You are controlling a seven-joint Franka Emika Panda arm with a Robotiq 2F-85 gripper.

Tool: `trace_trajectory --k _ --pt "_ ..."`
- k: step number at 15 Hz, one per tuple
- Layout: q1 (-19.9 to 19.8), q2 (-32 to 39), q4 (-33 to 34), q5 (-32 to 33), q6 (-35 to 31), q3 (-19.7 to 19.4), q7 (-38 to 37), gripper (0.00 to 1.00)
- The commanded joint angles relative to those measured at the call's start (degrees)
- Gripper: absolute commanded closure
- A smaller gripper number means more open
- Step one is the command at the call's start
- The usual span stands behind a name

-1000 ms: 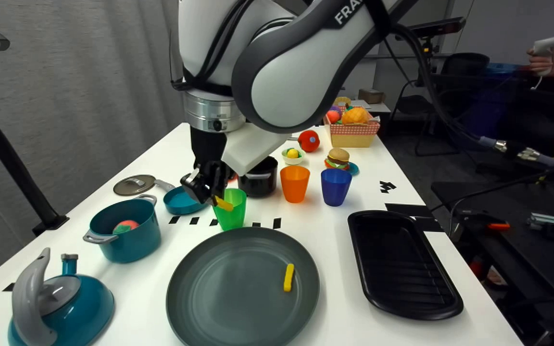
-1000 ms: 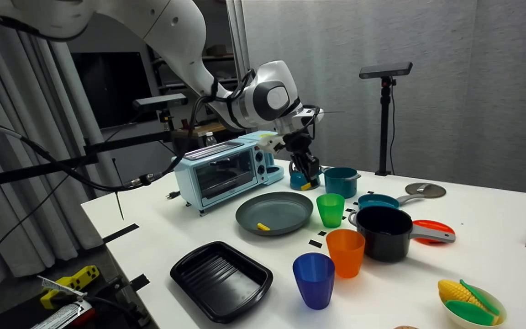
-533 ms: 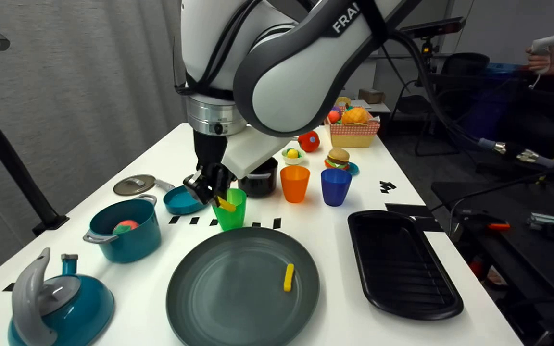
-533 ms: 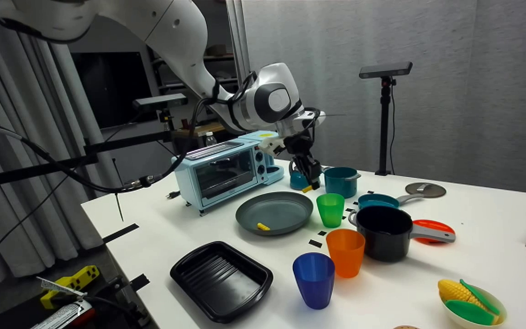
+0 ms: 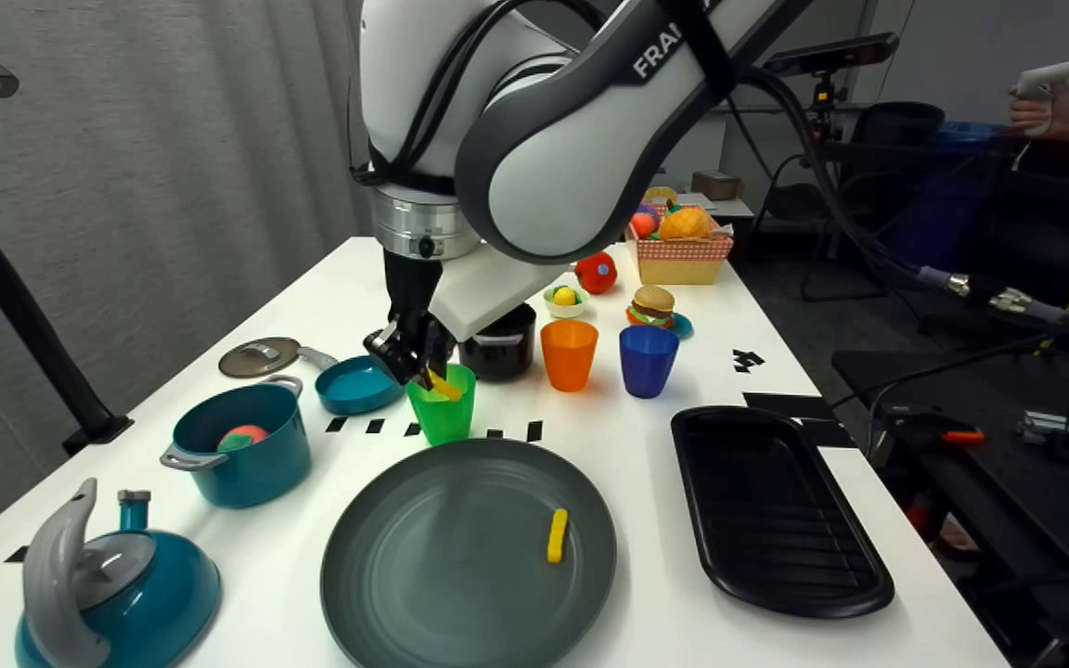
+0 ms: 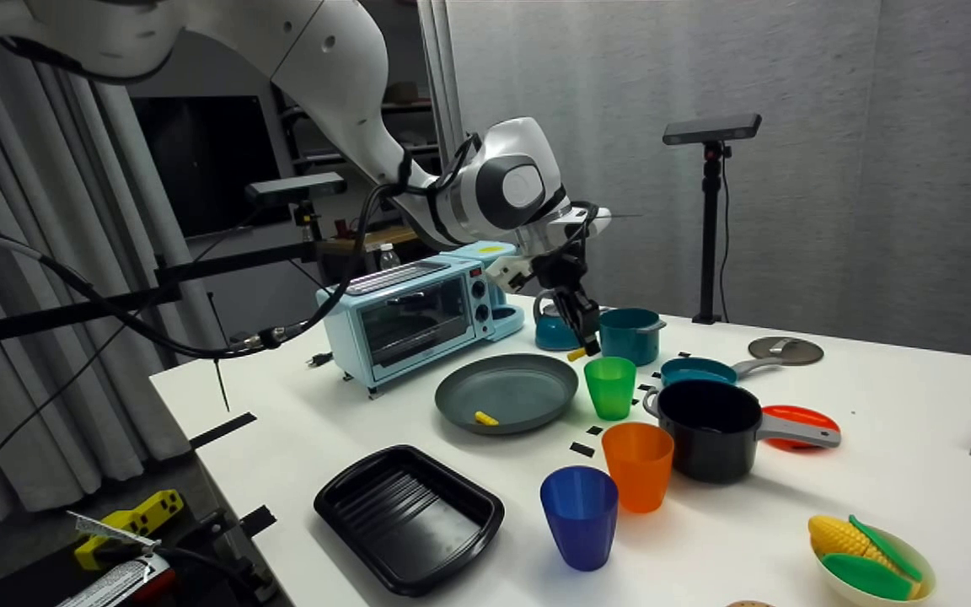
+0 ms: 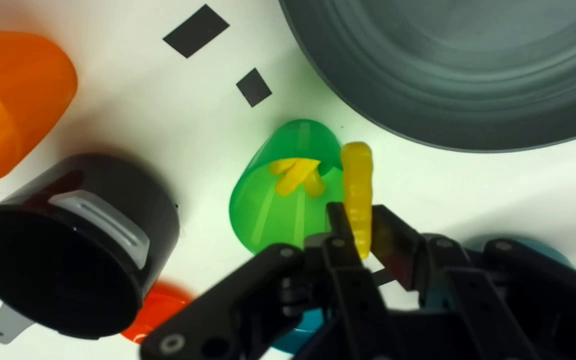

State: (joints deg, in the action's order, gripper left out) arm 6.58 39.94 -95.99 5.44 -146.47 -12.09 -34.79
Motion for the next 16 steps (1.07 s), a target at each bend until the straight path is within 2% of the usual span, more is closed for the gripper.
trace_trajectory --k 1,16 --pt "0.60 0.69 1.20 -0.34 0.65 -1.48 -2.10 0.95" --pt "-0.45 3.65 4.73 -0.57 2.38 -2.89 -6.82 0.95"
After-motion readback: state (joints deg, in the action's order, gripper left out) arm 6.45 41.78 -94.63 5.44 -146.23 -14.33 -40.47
